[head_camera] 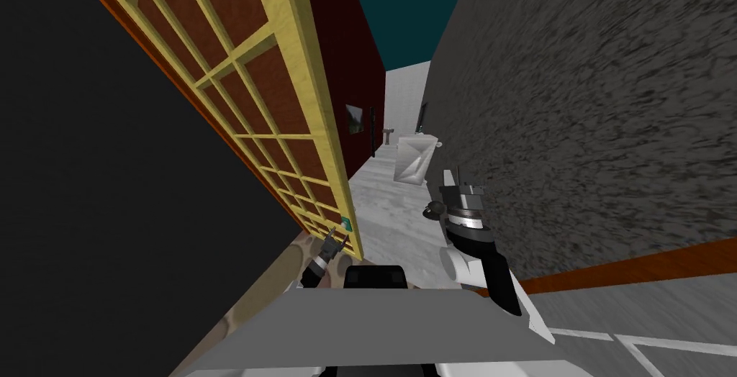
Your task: Pull the door open
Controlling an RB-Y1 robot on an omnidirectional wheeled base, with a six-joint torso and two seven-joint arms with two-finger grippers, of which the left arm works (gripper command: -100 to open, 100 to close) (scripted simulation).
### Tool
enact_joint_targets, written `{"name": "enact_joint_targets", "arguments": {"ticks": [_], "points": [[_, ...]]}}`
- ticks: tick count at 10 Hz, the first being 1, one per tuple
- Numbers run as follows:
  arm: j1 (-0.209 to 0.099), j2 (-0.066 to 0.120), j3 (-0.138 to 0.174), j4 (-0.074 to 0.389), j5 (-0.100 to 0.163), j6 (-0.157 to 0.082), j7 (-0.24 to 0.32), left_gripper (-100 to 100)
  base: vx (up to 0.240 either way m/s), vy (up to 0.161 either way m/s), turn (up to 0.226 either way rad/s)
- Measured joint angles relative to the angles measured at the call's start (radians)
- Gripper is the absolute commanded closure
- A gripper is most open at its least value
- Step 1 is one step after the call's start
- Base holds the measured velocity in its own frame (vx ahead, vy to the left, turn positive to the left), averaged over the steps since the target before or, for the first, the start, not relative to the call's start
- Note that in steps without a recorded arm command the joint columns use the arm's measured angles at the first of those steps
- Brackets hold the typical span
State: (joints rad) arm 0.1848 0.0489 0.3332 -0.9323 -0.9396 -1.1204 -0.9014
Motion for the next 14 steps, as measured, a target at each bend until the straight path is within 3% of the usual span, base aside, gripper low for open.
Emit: {"name": "enact_joint_targets", "arguments": {"ticks": [3, 6, 7, 14], "points": [[-0.075, 0.016, -0.012, 0.076, -0.006, -0.001, -0.01, -100, 0.084, -0.062, 0.235], [-0.129, 0.013, -0.03, 0.11, -0.018, 0.015, 0.001, -100, 0.062, -0.06, 0.23], [-0.129, 0.014, -0.03, 0.112, -0.017, 0.014, 0.001, 100, -0.011, 0.009, -0.034], [-0.126, 0.014, -0.033, 0.115, -0.012, 0.016, 0.013, 100, -0.012, 0.011, -0.042]]}}
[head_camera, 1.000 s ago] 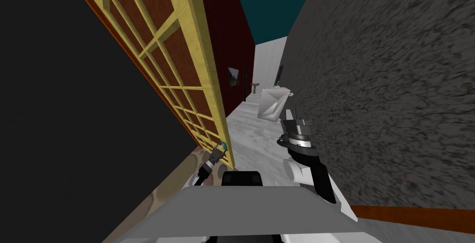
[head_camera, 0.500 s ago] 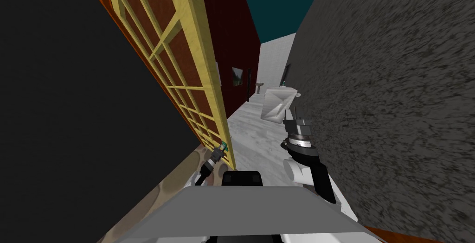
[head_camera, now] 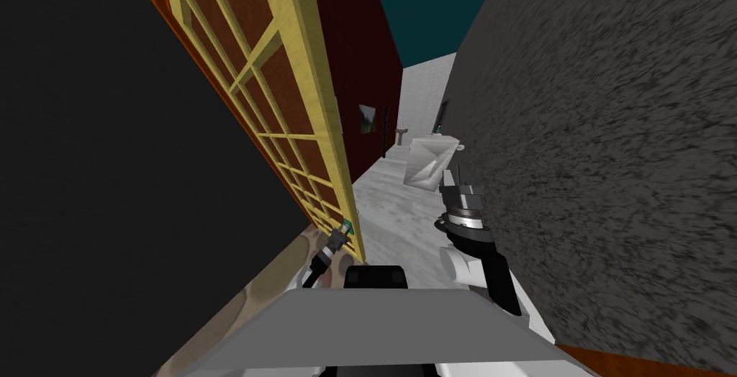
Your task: Pull the door open
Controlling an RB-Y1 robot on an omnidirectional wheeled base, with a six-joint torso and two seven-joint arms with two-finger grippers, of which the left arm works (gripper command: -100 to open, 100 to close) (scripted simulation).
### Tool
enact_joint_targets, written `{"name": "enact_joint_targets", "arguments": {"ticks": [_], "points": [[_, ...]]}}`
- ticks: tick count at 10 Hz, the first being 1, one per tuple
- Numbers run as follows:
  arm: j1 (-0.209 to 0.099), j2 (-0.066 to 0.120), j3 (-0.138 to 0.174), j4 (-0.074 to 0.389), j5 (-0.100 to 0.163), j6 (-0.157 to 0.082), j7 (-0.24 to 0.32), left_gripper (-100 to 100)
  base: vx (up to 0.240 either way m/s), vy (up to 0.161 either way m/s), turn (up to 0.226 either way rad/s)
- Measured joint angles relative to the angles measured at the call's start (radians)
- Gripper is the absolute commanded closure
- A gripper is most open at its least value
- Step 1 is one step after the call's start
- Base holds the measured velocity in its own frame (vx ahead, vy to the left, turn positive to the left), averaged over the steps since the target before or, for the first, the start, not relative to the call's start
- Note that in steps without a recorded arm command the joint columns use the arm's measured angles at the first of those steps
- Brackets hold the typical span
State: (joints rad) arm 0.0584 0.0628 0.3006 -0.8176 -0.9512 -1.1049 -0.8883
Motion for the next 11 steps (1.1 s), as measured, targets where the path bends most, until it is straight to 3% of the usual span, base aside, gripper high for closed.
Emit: {"name": "enact_joint_targets", "arguments": {"ticks": [6, 11], "points": [[-0.005, 0.007, -0.012, 0.019, 0.052, 0.016, 0.115, 100, -0.026, 0.033, -0.116], [-0.016, 0.02, -0.021, 0.04, 0.115, 0.031, 0.242, 100, -0.04, 0.026, -0.147]]}}
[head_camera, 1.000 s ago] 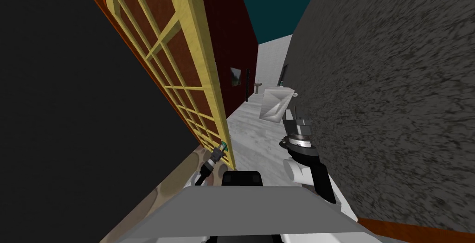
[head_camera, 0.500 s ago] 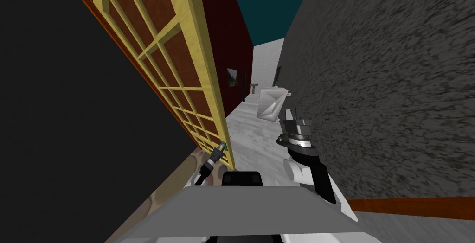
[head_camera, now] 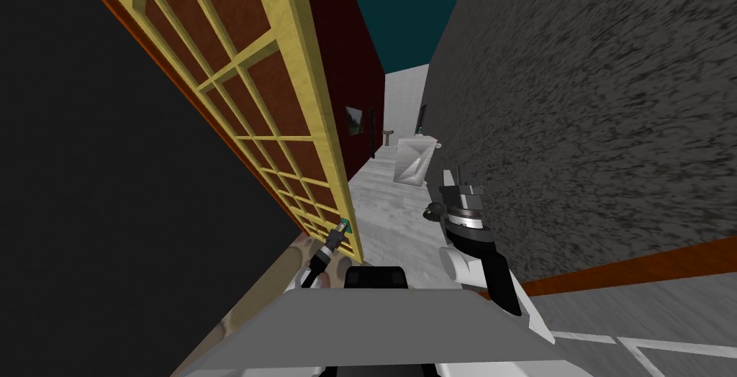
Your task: Pull the door open
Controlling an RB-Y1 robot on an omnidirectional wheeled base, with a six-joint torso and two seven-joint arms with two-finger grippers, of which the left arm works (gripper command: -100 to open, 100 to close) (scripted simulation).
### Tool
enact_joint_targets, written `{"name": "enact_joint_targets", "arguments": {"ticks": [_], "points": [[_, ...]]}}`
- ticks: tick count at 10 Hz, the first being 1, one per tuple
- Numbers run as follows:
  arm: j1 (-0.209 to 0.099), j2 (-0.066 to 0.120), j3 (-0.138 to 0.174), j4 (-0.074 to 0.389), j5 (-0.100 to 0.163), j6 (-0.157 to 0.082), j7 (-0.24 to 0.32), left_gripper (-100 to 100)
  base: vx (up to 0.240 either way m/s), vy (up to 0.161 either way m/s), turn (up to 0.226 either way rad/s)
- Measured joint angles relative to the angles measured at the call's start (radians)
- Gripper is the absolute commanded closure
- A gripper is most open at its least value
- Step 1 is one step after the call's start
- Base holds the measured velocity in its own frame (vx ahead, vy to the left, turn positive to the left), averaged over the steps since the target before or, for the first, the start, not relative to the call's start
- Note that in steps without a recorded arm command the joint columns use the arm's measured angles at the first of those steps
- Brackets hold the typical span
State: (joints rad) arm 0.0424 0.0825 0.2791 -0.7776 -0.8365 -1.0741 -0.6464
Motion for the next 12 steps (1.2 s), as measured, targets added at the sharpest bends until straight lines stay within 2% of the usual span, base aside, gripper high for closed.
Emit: {"name": "enact_joint_targets", "arguments": {"ticks": [2, 4, 7, 10, 11, 12], "points": [[-0.006, 0.008, -0.002, 0.014, 0.032, 0.006, 0.052, 100, -0.043, 0.022, -0.132], [-0.012, 0.014, -0.004, 0.024, 0.051, 0.007, 0.094, 100, -0.036, 0.01, -0.111], [-0.009, 0.022, -0.01, 0.015, 0.082, 0.025, 0.167, 100, -0.039, 0.014, -0.142], [-0.028, 0.036, -0.01, 0.054, 0.124, 0.018, 0.229, 100, -0.032, 0.008, -0.075], [-0.016, 0.033, -0.015, 0.027, 0.127, 0.033, 0.252, 100, -0.045, 0.013, -0.1], [-0.022, 0.037, -0.017, 0.035, 0.14, 0.037, 0.275, 100, -0.051, 0.024, -0.215]]}}
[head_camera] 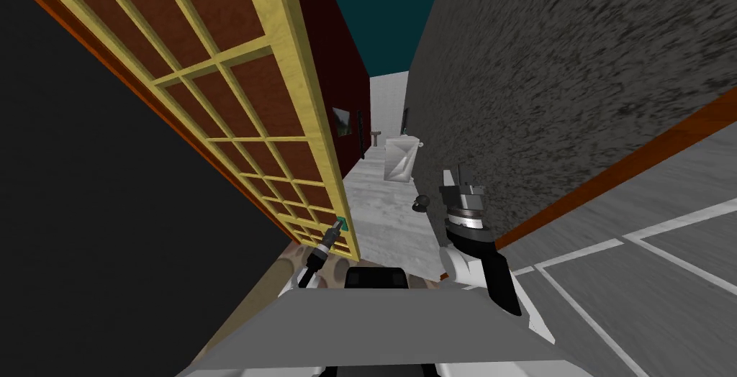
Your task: Pull the door open
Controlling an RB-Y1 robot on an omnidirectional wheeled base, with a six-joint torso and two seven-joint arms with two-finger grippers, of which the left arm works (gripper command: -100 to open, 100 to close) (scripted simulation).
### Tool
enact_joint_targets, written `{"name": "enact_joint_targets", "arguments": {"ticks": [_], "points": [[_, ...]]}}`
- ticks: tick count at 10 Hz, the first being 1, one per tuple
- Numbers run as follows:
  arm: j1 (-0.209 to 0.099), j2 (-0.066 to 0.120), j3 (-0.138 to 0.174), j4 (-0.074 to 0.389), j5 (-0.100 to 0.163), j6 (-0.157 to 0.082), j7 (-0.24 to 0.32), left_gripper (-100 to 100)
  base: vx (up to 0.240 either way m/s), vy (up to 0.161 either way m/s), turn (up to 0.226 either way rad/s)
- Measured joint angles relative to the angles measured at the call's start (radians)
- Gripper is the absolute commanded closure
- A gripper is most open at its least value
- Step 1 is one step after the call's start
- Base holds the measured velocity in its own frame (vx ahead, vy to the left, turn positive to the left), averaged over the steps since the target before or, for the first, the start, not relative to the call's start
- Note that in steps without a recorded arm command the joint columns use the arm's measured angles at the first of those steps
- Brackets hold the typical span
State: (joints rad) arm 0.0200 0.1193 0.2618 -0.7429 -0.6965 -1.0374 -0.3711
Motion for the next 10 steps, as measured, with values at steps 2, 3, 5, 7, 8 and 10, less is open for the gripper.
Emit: {"name": "enact_joint_targets", "arguments": {"ticks": [2, 3, 5, 7, 8, 10], "points": [[0.009, 0.005, -0.004, -0.012, 0.025, 0.011, 0.052, 100, -0.021, -0.003, -0.033], [0.006, 0.008, -0.006, -0.008, 0.027, 0.011, 0.063, 100, -0.004, -0.009, 0.009], [0.014, 0.011, -0.007, -0.017, 0.038, 0.015, 0.083, 100, -0.028, 0.01, -0.095], [-0.004, 0.013, -0.006, 0.007, 0.048, 0.019, 0.098, 100, -0.017, 0.004, -0.076], [-0.005, 0.019, -0.005, 0.016, 0.061, 0.014, 0.112, 100, -0.058, 0.015, -0.172], [-0.008, 0.03, -0.009, 0.025, 0.09, 0.013, 0.162, 100, -0.038, 0.007, -0.027]]}}
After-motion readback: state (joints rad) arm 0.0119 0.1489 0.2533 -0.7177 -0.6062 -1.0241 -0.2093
